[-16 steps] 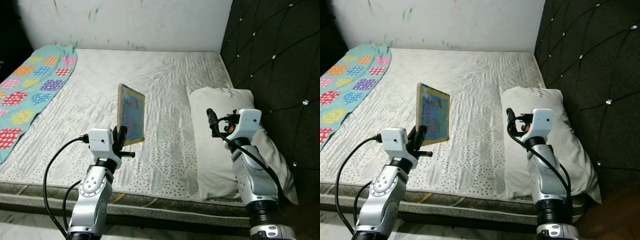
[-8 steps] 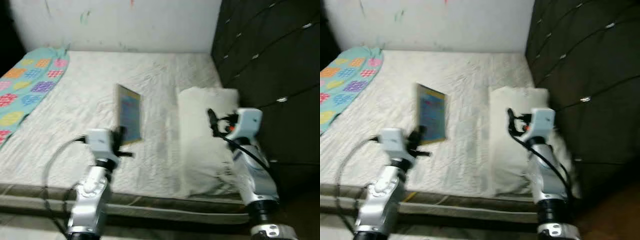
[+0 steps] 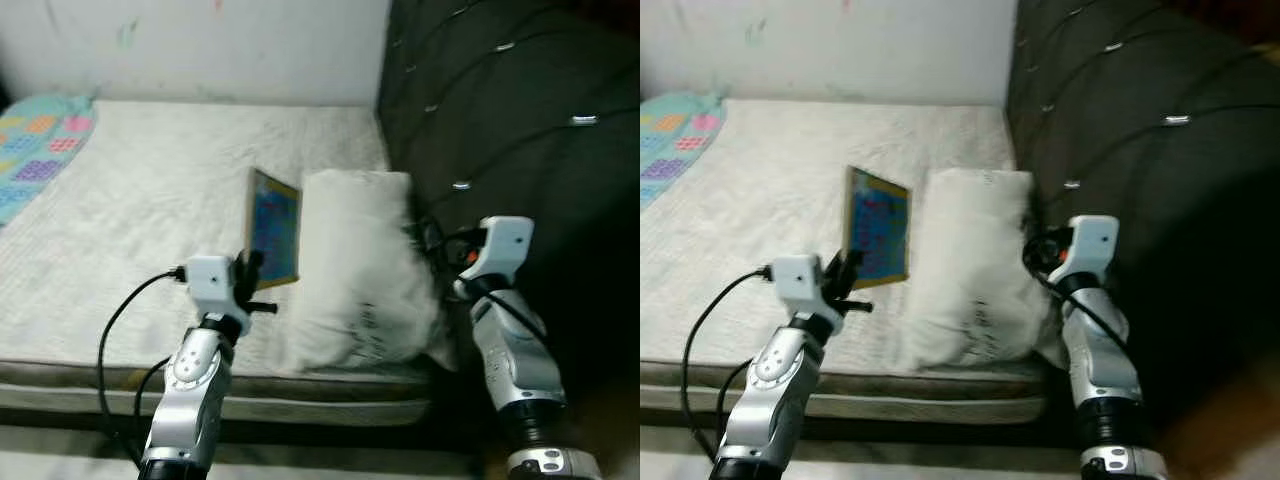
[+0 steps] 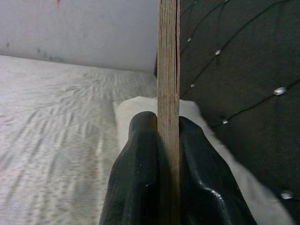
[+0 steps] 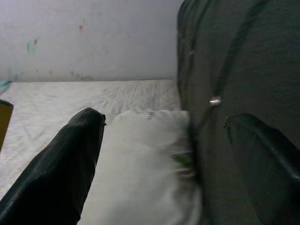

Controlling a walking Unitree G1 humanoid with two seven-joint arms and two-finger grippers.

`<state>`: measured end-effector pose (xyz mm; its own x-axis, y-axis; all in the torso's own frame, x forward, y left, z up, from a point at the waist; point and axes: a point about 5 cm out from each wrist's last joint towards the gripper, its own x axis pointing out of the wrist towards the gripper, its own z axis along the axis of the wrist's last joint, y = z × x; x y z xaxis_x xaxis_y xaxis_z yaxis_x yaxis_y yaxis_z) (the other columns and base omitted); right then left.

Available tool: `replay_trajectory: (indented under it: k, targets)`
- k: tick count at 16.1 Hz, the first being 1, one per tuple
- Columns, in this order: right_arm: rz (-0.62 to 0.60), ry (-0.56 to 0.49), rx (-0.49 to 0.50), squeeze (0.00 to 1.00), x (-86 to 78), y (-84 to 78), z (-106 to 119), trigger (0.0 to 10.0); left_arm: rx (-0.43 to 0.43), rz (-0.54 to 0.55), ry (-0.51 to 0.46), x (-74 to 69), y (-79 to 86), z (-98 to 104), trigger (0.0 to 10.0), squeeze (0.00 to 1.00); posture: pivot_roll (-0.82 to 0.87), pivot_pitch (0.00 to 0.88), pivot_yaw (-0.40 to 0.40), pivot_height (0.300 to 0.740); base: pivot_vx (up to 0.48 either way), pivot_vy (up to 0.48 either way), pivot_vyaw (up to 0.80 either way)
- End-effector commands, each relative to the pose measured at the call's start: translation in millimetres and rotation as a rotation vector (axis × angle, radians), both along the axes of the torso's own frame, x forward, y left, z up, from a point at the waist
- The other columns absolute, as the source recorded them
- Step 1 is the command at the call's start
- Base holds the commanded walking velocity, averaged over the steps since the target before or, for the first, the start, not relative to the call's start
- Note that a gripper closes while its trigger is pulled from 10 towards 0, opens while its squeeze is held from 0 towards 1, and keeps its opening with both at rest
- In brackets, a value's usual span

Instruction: Clean up the room

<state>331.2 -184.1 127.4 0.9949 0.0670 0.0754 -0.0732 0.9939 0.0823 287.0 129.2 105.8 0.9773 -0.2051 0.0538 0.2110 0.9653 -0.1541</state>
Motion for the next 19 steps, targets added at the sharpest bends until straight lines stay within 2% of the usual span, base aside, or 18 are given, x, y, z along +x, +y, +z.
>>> replay_trajectory:
  k: [1,7,9,11,13,19]
  targets:
    - [0.024,-0.008,0.015,0.00,2.3,9.9,2.4,10.0,0.013,0.037,-0.038,1.3,10.3,7.6,10.0,0.00,-0.05,0.000,0.027,0.740,0.000,-0.439,0.00]
    - [0.024,-0.008,0.015,0.00,2.3,9.9,2.4,10.0,0.013,0.037,-0.038,1.3,10.3,7.6,10.0,0.00,-0.05,0.000,0.027,0.740,0.000,-0.439,0.00]
    - [0.034,-0.006,0.011,0.00,2.0,8.5,1.6,10.0,-0.039,-0.023,-0.091,-2.3,3.4,13.5,10.0,0.00,-0.05,0.000,0.022,0.740,0.401,0.133,0.00]
    - [0.035,-0.005,0.009,0.00,1.9,8.7,1.5,10.0,-0.039,-0.014,-0.082,-2.0,4.3,12.5,10.0,0.00,-0.05,0.000,0.022,0.740,0.323,0.352,0.00]
    - [0.036,-0.006,0.008,0.00,1.7,8.7,1.5,10.0,-0.042,-0.010,-0.076,-2.0,4.7,11.9,10.0,0.00,-0.05,0.000,0.022,0.740,0.000,0.326,0.00]
    - [0.042,-0.008,0.004,0.00,2.1,9.4,1.9,10.0,-0.046,-0.033,-0.090,-2.7,2.9,12.2,10.0,0.00,-0.05,0.000,0.021,0.740,0.000,0.000,0.00]
